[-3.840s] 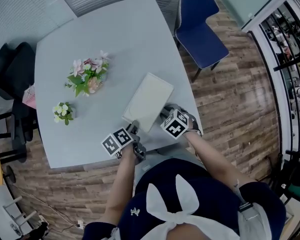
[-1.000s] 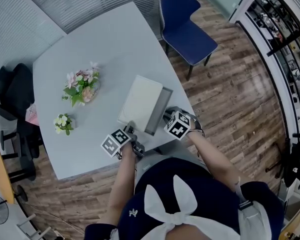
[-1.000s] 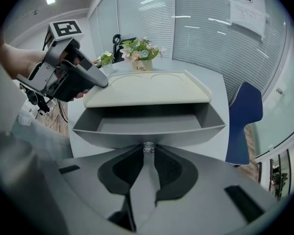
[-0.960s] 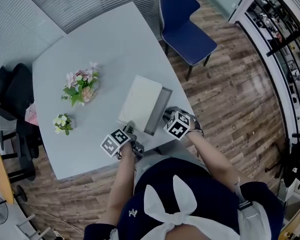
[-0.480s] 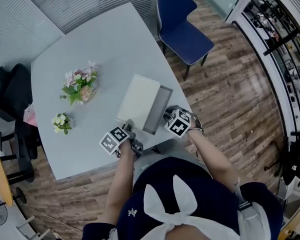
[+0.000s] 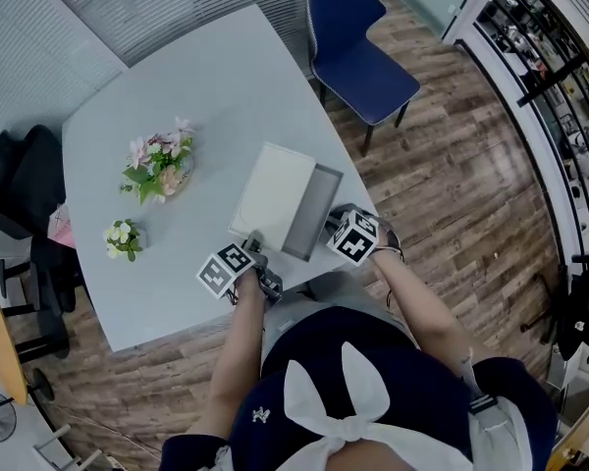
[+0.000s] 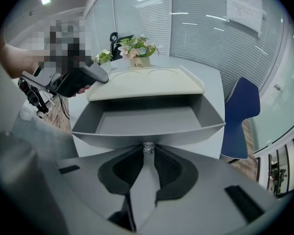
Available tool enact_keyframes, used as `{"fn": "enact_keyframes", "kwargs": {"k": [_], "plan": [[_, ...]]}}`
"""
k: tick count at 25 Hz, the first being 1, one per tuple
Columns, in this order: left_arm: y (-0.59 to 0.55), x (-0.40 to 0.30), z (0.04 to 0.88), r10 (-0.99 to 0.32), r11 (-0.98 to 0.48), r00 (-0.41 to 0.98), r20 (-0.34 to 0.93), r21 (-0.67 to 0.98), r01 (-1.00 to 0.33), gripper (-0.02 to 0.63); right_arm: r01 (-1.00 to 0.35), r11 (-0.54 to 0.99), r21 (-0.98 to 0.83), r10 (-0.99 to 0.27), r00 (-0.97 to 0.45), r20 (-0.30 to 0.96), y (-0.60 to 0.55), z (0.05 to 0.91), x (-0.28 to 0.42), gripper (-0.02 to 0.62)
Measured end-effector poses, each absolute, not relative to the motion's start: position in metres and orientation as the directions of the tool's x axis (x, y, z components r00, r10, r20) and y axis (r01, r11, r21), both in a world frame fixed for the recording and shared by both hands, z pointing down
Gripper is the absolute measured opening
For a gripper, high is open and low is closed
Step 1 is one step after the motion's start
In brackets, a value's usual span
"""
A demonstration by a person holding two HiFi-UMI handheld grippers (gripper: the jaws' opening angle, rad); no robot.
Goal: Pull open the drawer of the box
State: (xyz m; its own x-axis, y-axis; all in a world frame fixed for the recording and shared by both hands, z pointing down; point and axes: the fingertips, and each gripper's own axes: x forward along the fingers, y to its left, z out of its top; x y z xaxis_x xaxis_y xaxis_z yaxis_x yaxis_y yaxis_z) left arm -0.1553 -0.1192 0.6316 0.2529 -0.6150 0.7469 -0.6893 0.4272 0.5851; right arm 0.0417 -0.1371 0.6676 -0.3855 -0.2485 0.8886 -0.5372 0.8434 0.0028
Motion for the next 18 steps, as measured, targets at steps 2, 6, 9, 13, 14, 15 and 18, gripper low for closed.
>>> {"fn": "enact_keyframes", "kwargs": {"k": [2, 6, 9, 13, 14, 15, 18], "plan": [[-0.119, -0.155, 0.631, -0.618, 0.425, 0.252, 0.744, 0.587, -0.689, 0.150, -0.542, 0.840, 0.003, -0.253, -0.387, 0.887, -0.135, 0.667, 0.044, 0.072], [-0.120, -0.155, 0.631, -0.621, 0.422, 0.250, 0.742, 0.586, -0.691, 0.150, -0.552, 0.834, 0.004, -0.261, -0.387, 0.884, -0.134, 0.667, 0.045, 0.074], [-0.120, -0.155, 0.632, -0.622, 0.422, 0.250, 0.742, 0.587, -0.691, 0.150, -0.543, 0.840, 0.020, -0.264, -0.375, 0.889, -0.137, 0.667, 0.046, 0.074], [-0.119, -0.154, 0.631, -0.624, 0.422, 0.253, 0.739, 0.592, -0.687, 0.150, -0.531, 0.847, 0.014, -0.246, -0.368, 0.897, -0.132, 0.667, 0.051, 0.074], [-0.120, -0.153, 0.631, -0.625, 0.421, 0.253, 0.738, 0.592, -0.687, 0.150, -0.528, 0.849, 0.014, -0.244, -0.368, 0.897, -0.130, 0.666, 0.054, 0.074], [-0.120, -0.154, 0.631, -0.626, 0.421, 0.253, 0.738, 0.592, -0.687, 0.150, -0.527, 0.850, 0.017, -0.246, -0.367, 0.897, -0.129, 0.666, 0.057, 0.074], [-0.120, -0.155, 0.631, -0.629, 0.420, 0.250, 0.737, 0.592, -0.688, 0.150, -0.530, 0.847, 0.022, -0.252, -0.366, 0.896, -0.127, 0.667, 0.064, 0.074]]}}
